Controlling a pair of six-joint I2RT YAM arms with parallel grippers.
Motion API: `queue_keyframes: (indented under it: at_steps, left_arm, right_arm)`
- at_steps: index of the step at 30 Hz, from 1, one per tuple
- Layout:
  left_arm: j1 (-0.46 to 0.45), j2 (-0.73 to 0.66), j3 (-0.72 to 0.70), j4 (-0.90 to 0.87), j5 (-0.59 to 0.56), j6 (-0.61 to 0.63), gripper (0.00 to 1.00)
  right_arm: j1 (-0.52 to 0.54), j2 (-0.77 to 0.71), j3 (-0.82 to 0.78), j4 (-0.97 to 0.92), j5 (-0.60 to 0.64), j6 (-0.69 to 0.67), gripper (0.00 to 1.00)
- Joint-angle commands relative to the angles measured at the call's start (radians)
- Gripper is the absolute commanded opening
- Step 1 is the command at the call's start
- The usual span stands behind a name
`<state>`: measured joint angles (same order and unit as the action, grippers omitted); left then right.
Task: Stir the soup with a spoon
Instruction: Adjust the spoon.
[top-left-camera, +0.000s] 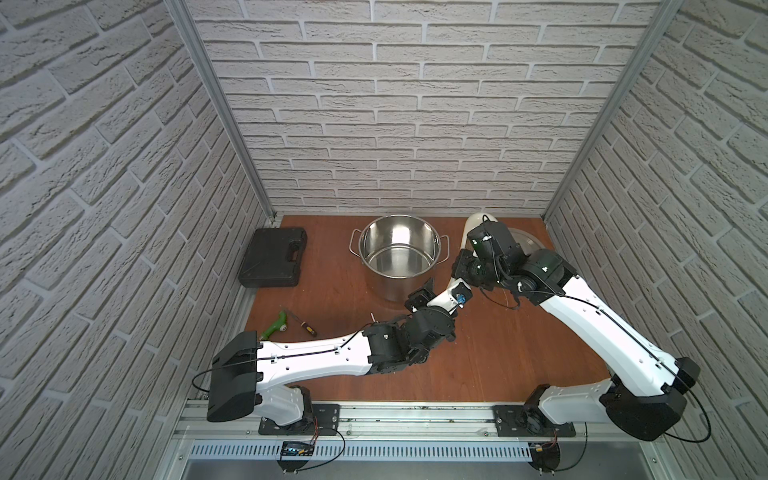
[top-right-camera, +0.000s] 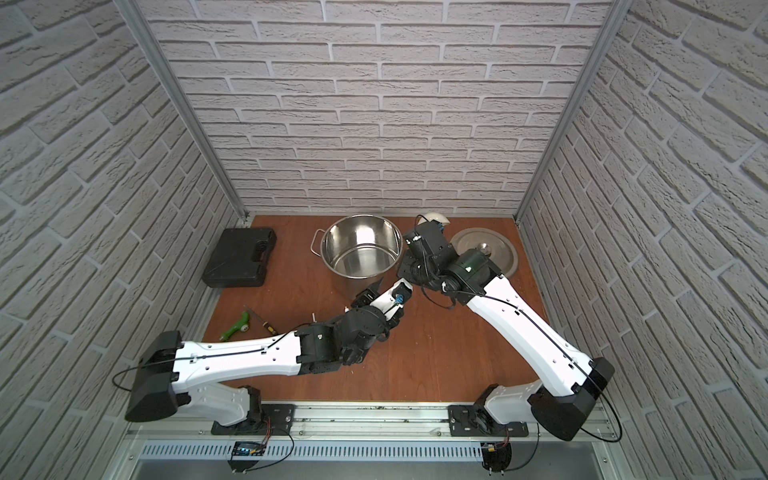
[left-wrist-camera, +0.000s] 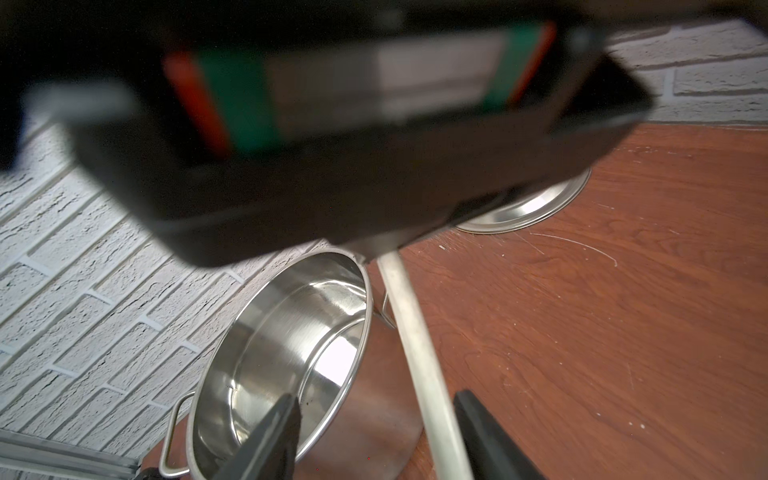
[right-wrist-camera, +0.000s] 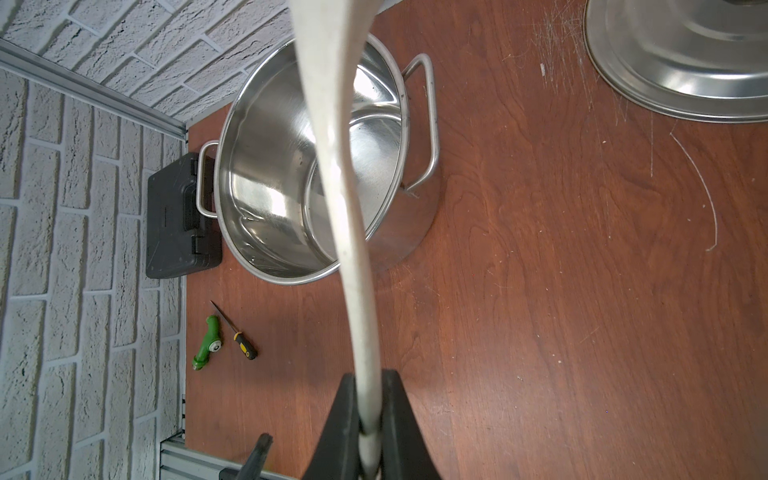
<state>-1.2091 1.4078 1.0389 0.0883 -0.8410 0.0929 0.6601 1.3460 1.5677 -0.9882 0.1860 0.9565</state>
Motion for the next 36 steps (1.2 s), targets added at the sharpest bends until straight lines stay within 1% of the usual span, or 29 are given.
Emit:
queue_keyframes:
  at_steps: [1,5,8,9,10,11,15,16,17,19,22,24,26,29,32,34,36]
  left_arm:
    - [0.006,-0.009,-0.012,0.015,-0.021,-0.013,0.53]
    - [0.008,-0.006,-0.01,0.0,-0.004,-0.018,0.35]
    - [0.011,-0.014,-0.016,0.004,0.005,-0.031,0.17]
    - [0.012,-0.017,-0.015,0.004,0.004,-0.034,0.09]
    - [0.013,-0.02,-0.016,0.004,0.002,-0.037,0.04]
    - [0.015,-0.022,-0.014,0.002,0.002,-0.038,0.0]
    - [0.03,-0.041,-0.006,-0.03,0.005,-0.063,0.0]
    - [0.039,-0.05,-0.007,-0.043,0.006,-0.079,0.0]
    - [0.048,-0.059,-0.007,-0.064,0.014,-0.1,0.0]
    - [0.074,-0.085,-0.014,-0.106,0.051,-0.151,0.0]
    - [0.111,-0.132,-0.04,-0.153,0.107,-0.208,0.0]
    - [0.137,-0.162,-0.051,-0.198,0.146,-0.246,0.0]
    - [0.166,-0.192,-0.06,-0.243,0.188,-0.277,0.0]
    - [0.219,-0.237,-0.063,-0.325,0.252,-0.331,0.0]
    - [0.287,-0.283,-0.025,-0.461,0.321,-0.394,0.0]
    - [0.338,-0.296,0.032,-0.579,0.365,-0.422,0.0]
    - [0.399,-0.296,0.102,-0.697,0.42,-0.444,0.0]
  right_arm:
    - [0.013,-0.025,0.027,-0.001,0.013,0.003,0.03]
    - [0.018,-0.024,0.028,0.006,0.008,0.011,0.02]
    - [0.021,-0.019,0.027,0.011,0.007,0.011,0.03]
    - [0.022,-0.018,0.025,0.012,0.005,0.013,0.03]
    - [0.022,-0.018,0.018,0.019,0.001,0.013,0.03]
    - [0.023,-0.019,0.013,0.025,-0.002,0.014,0.03]
    - [0.023,-0.035,-0.007,0.064,-0.014,0.017,0.03]
    - [0.024,-0.039,-0.009,0.073,-0.014,0.014,0.07]
    - [0.022,-0.043,-0.009,0.078,-0.012,0.014,0.15]
    - [0.023,-0.055,-0.005,0.09,0.001,0.014,0.35]
    - [0.022,-0.076,0.0,0.12,0.033,0.002,0.59]
    - [0.022,-0.079,0.02,0.136,0.039,-0.025,0.69]
    - [0.022,-0.069,0.05,0.148,0.031,-0.057,0.73]
    - [0.022,-0.056,0.081,0.167,0.008,-0.082,0.74]
    - [0.023,-0.059,0.111,0.174,0.026,-0.123,0.75]
    - [0.023,-0.057,0.147,0.155,0.058,-0.182,0.8]
    - [0.022,-0.045,0.185,0.124,0.116,-0.27,0.92]
